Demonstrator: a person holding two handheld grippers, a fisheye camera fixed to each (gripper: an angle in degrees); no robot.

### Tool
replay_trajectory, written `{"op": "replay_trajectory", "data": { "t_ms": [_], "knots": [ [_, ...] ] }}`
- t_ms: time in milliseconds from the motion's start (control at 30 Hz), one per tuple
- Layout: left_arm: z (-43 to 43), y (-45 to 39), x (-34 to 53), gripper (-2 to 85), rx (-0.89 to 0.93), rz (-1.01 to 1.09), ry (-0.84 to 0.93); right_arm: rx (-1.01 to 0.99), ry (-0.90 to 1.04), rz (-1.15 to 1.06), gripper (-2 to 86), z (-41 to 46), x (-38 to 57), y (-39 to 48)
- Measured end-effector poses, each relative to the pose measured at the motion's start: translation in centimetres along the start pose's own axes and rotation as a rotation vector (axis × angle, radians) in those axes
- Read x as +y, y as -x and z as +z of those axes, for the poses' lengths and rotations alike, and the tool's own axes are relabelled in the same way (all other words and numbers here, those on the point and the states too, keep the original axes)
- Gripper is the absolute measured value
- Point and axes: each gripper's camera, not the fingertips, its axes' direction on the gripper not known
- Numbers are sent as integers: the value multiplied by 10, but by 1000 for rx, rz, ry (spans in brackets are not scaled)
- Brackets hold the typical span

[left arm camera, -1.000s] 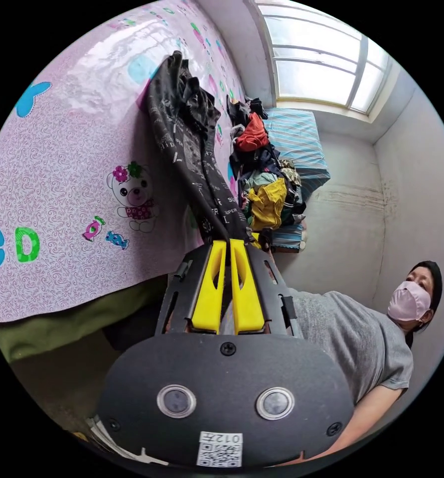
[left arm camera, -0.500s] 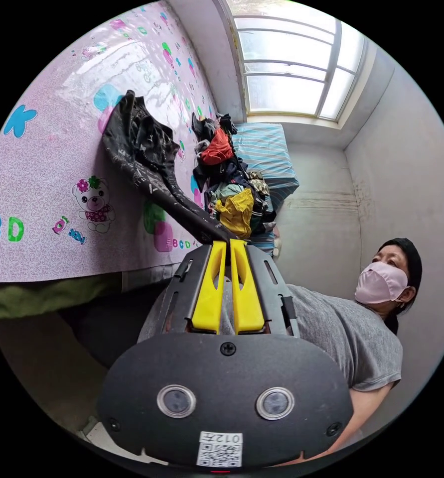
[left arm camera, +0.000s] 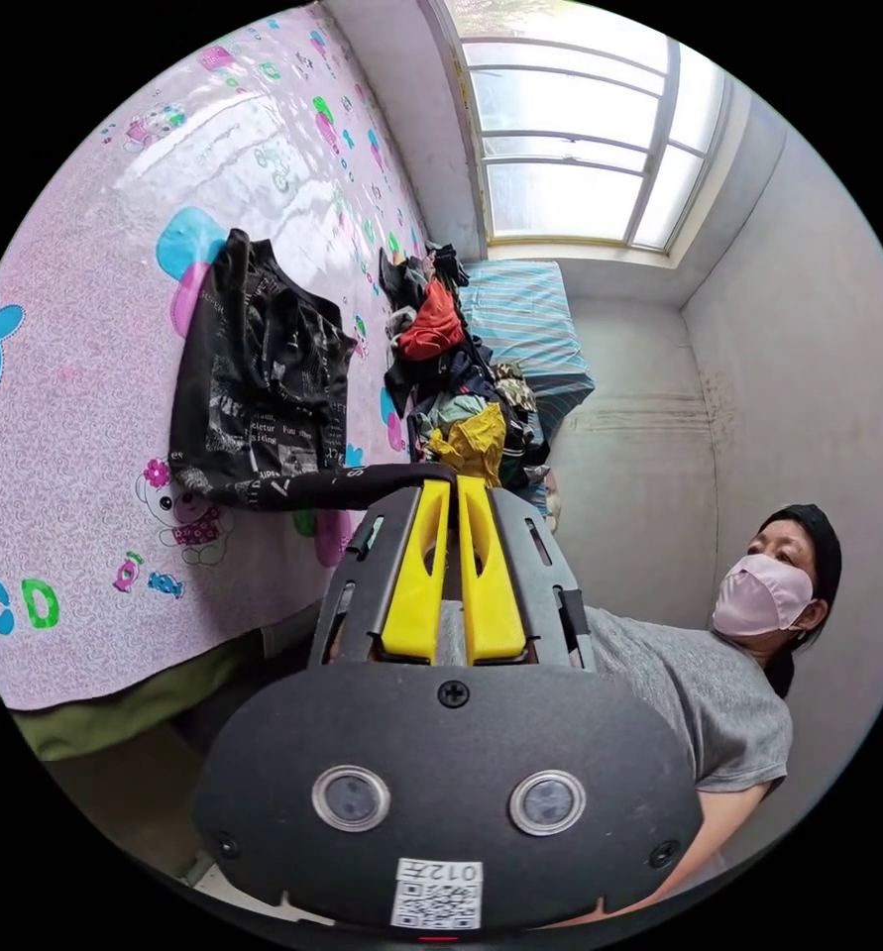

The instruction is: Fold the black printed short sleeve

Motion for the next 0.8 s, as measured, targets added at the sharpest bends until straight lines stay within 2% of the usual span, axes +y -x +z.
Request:
{"op": "replay_trajectory", "data": {
  "t_ms": [300, 567, 667, 800],
  "knots": [
    [17, -12, -117, 15, -49, 1, 2, 29, -25, 32, 1, 43, -155, -51],
    [58, 58, -253, 20, -84, -159, -4, 191, 17, 185, 11, 119, -352, -210],
    [72, 93, -290, 24, -154, -232, -44, 233, 3, 276, 28, 141, -394, -280],
    [75, 105, -301, 44, -244, -292, -153, 228, -48, 310, 70, 146, -404, -314]
  ]
}}
